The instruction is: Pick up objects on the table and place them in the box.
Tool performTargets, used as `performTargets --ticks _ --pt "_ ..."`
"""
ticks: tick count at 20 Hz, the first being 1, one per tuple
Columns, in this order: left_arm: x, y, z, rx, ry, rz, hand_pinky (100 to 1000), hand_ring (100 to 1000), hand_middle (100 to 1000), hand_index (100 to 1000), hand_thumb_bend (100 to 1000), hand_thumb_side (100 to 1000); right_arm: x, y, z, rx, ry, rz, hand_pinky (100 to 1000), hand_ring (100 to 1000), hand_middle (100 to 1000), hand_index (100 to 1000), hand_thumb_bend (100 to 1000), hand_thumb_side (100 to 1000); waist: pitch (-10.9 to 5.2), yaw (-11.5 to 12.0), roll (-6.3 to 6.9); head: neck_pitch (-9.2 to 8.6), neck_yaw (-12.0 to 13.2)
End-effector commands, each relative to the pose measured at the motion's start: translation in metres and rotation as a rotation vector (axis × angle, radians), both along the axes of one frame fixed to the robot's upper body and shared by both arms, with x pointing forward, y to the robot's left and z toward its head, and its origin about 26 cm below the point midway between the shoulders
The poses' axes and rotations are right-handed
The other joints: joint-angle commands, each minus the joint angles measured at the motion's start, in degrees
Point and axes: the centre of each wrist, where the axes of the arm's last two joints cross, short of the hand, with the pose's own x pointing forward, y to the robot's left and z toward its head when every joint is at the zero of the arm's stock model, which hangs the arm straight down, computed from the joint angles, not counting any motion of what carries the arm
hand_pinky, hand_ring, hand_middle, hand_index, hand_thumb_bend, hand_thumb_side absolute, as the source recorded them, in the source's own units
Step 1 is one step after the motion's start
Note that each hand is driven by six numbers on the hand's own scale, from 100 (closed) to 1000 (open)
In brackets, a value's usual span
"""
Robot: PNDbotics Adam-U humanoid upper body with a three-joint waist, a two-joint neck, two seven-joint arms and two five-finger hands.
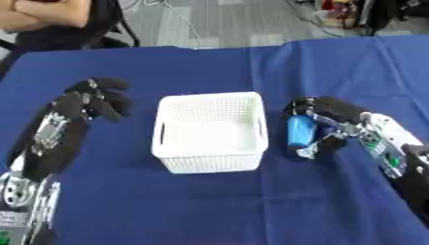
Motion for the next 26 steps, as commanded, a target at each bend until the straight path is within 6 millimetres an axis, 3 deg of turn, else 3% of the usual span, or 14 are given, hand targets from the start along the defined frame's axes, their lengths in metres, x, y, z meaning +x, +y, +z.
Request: performTargets --ticks 1,9,14,15,16,21,26 --pt "0.0 0.0 0.008 0.008 -0.028 -0.006 617 649 755 533 143 1000 0.0 -0.005 0.01 0.006 -0.033 0.002 131 385 743 807 100 440 -0.77 -0.1 -0.13 -0.63 0.0" --pt "0.0 0.001 0.007 0.005 -0.026 -0.003 617 649 755 533 144 1000 0.002 -0.002 0.014 0.03 -0.043 0.012 123 379 742 807 127 435 -0.92 -0.2 -0.11 -0.75 0.1" --pt "-0.001 0.001 0.006 0.007 -0.022 0.0 616 649 756 532 144 1000 -0.005 0.001 0.051 0.107 -0.141 0.062 122 379 736 798 176 483 -1.1 -0.3 -0.23 -0.61 0.5" --pt "-0.001 0.002 0.006 0.007 -0.021 0.001 616 649 756 532 144 1000 -0.008 0.001 0.06 0.123 -0.162 0.068 124 381 740 796 100 745 -1.13 -0.3 -0.27 -0.59 0.6" --pt "-0.001 0.002 0.006 0.008 -0.02 0.002 616 649 756 532 144 1000 -0.011 0.0 0.072 0.139 -0.187 0.073 125 381 731 792 176 514 -1.17 -0.3 -0.32 -0.56 0.7" --pt "-0.001 0.003 0.005 0.013 -0.015 0.004 616 650 756 532 144 1000 -0.031 -0.007 0.119 0.207 -0.281 0.085 127 382 722 784 170 553 -1.31 -0.5 -0.56 -0.37 1.2" --pt "-0.002 0.003 0.004 0.015 -0.014 0.005 616 650 756 532 143 1000 -0.047 -0.005 0.144 0.249 -0.328 0.108 129 383 715 776 177 587 -1.44 -0.6 -0.64 -0.33 1.5"
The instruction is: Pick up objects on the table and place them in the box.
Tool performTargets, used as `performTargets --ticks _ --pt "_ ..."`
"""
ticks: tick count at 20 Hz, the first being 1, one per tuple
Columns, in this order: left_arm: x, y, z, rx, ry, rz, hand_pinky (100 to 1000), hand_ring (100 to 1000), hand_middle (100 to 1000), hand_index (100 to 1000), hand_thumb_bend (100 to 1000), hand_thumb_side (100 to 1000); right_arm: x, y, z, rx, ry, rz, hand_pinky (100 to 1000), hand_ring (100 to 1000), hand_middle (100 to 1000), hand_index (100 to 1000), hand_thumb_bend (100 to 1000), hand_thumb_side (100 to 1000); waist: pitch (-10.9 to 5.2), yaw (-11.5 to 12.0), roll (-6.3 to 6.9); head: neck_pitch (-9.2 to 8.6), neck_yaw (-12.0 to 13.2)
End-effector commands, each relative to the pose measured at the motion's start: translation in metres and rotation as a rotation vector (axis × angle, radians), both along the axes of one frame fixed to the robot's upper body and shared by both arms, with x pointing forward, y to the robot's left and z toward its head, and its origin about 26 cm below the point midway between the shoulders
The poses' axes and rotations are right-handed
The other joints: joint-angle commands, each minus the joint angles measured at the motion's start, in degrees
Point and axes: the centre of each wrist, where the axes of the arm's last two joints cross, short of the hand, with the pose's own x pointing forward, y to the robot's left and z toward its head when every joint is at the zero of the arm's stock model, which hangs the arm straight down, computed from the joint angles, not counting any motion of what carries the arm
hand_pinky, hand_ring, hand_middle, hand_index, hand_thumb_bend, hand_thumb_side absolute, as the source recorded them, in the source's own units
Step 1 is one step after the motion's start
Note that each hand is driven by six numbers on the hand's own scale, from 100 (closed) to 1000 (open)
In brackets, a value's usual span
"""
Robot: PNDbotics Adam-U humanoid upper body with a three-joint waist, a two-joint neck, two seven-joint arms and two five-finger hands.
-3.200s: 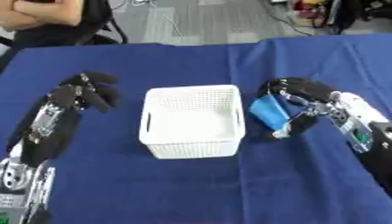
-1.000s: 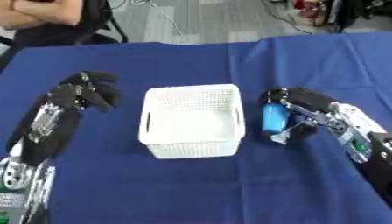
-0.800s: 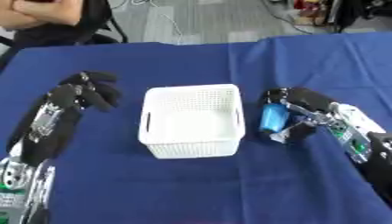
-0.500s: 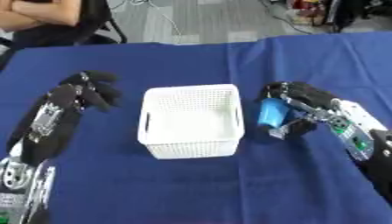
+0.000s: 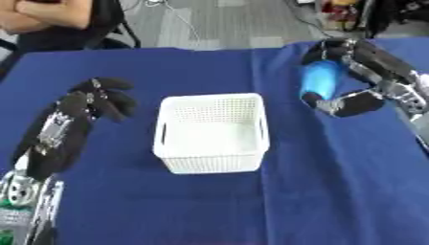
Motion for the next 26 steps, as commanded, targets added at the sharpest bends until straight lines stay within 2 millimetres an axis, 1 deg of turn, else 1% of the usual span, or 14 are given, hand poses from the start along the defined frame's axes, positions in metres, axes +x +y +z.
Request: performTargets --ticks 1,4,10,12,15,18,26 --pt "0.0 0.002 0.007 0.016 -0.022 0.001 616 650 756 532 143 1000 -0.011 -0.001 0.026 0.011 -0.058 0.014 129 383 716 776 177 586 -1.05 0.0 -0.25 -0.36 0.5" --pt "0.0 0.002 0.007 0.015 -0.023 0.0 616 650 756 532 143 1000 -0.016 0.006 0.03 0.012 -0.061 0.044 131 384 715 774 166 595 -1.08 0.0 -0.21 -0.45 0.4" --pt "0.0 0.001 0.007 0.015 -0.022 -0.004 616 650 756 532 143 1000 -0.018 0.024 0.038 0.01 -0.064 0.106 128 381 712 771 165 604 -1.16 0.3 -0.17 -0.55 0.0" --pt "0.0 0.001 0.007 0.015 -0.021 -0.006 616 651 757 532 143 1000 -0.02 0.033 0.045 0.026 -0.078 0.145 127 380 710 770 172 613 -1.18 0.4 -0.17 -0.56 -0.3" --pt "0.001 0.0 0.007 0.016 -0.022 -0.013 616 651 757 531 143 1000 -0.025 0.05 0.06 0.046 -0.104 0.213 130 382 705 766 154 634 -1.13 0.6 -0.18 -0.71 -0.9" --pt "0.002 -0.002 0.008 0.016 -0.023 -0.021 617 651 758 531 144 1000 -0.027 0.062 0.067 0.042 -0.105 0.253 128 381 706 766 158 628 -0.95 1.0 -0.21 -1.11 -1.5" --pt "0.004 -0.008 0.012 0.012 -0.036 -0.051 617 652 758 531 144 1000 -0.015 0.09 0.059 -0.015 -0.056 0.316 125 378 710 769 173 599 -0.07 2.4 -0.18 -1.92 -3.1"
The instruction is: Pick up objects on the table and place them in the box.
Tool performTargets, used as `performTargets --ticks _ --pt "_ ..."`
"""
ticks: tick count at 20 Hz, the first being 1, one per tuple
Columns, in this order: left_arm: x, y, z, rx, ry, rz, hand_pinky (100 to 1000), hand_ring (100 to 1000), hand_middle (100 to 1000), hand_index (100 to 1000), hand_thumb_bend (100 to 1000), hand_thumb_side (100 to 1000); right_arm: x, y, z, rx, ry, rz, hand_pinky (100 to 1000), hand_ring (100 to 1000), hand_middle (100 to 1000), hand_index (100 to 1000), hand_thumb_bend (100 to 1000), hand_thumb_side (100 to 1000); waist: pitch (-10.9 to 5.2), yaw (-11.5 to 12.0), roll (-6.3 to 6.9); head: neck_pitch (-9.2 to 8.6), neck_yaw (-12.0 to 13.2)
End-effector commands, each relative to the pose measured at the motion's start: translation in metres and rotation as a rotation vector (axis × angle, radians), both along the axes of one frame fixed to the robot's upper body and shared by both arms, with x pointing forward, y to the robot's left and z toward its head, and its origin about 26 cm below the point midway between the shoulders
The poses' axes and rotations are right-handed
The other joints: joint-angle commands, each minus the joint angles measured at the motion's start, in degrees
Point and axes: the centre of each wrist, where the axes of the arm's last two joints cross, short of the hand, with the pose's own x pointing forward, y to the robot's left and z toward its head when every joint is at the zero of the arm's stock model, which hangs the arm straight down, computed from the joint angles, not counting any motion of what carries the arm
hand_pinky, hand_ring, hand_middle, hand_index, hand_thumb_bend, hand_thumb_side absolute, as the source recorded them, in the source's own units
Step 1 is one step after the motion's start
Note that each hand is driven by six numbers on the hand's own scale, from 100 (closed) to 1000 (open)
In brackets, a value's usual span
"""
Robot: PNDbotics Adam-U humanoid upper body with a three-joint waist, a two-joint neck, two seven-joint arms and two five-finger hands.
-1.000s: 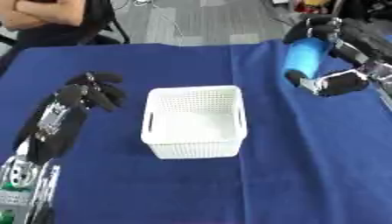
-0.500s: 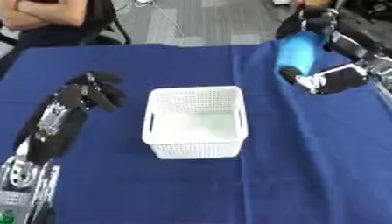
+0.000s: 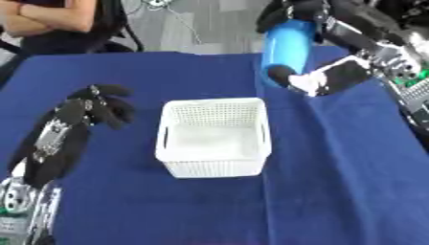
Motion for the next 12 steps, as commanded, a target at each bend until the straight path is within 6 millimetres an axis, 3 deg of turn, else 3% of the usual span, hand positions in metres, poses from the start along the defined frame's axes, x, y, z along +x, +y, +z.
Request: performTargets --ticks 1,12 --pt "0.001 -0.002 0.009 0.005 -0.029 -0.023 617 652 758 531 144 1000 0.002 0.013 0.008 -0.021 -0.023 0.037 124 378 712 770 182 591 -0.38 0.4 0.01 -0.92 -1.1" --pt "0.003 -0.007 0.012 0.001 -0.037 -0.05 617 652 758 530 144 1000 0.01 0.047 -0.016 -0.069 0.046 0.131 124 378 725 779 228 546 0.04 1.2 0.11 -1.23 -1.9"
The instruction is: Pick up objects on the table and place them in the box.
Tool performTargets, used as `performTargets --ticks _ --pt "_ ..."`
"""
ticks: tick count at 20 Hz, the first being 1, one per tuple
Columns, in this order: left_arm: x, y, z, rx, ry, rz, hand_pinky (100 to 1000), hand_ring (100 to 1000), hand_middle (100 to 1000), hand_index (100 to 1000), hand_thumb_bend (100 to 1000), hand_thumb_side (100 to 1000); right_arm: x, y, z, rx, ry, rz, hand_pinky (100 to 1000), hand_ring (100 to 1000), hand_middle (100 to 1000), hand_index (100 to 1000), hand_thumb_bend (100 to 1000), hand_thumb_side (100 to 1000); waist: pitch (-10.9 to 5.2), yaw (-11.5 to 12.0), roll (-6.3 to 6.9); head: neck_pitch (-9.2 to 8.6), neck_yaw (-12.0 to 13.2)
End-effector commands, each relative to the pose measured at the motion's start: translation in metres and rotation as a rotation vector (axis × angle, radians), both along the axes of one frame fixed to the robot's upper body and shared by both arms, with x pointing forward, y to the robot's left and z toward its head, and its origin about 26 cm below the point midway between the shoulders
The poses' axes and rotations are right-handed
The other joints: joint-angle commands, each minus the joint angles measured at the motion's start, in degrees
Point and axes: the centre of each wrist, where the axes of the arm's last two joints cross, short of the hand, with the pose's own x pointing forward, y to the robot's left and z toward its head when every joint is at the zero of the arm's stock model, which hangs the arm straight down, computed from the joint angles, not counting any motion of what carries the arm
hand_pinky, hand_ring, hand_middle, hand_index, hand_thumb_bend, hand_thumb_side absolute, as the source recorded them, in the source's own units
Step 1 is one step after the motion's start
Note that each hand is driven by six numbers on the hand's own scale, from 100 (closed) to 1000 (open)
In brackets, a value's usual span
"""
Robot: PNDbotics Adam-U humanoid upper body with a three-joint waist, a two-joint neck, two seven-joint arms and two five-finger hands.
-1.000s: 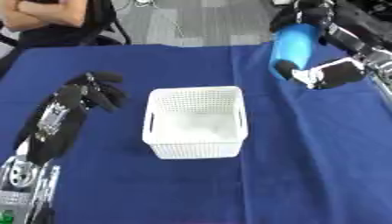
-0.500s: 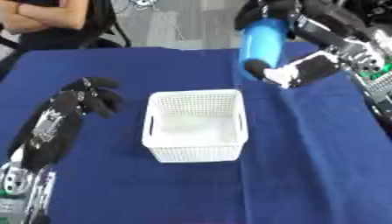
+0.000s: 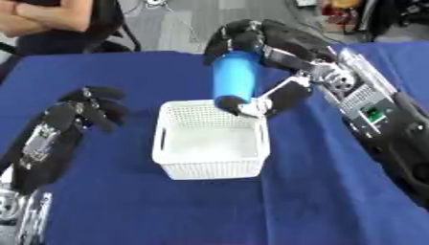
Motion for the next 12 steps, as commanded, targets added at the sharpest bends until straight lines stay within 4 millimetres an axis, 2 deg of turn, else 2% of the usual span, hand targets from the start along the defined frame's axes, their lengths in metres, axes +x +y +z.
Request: performTargets --ticks 1,6,12 --pt "0.0 -0.002 0.007 0.003 -0.026 -0.016 617 652 758 530 144 1000 0.0 0.008 0.003 -0.013 -0.012 0.026 122 377 725 779 231 546 -0.58 0.0 -0.08 -0.77 -0.4" --pt "0.0 -0.003 0.009 0.001 -0.03 -0.023 616 652 758 531 144 1000 0.005 0.016 -0.013 -0.037 0.017 0.038 120 377 726 780 234 537 -0.42 0.0 0.06 -0.86 -0.6" --pt "0.001 -0.005 0.011 -0.003 -0.037 -0.034 616 652 758 530 143 1000 0.017 0.015 -0.031 -0.076 0.04 0.012 132 394 736 785 312 510 -0.13 0.2 0.41 -1.11 -1.1"
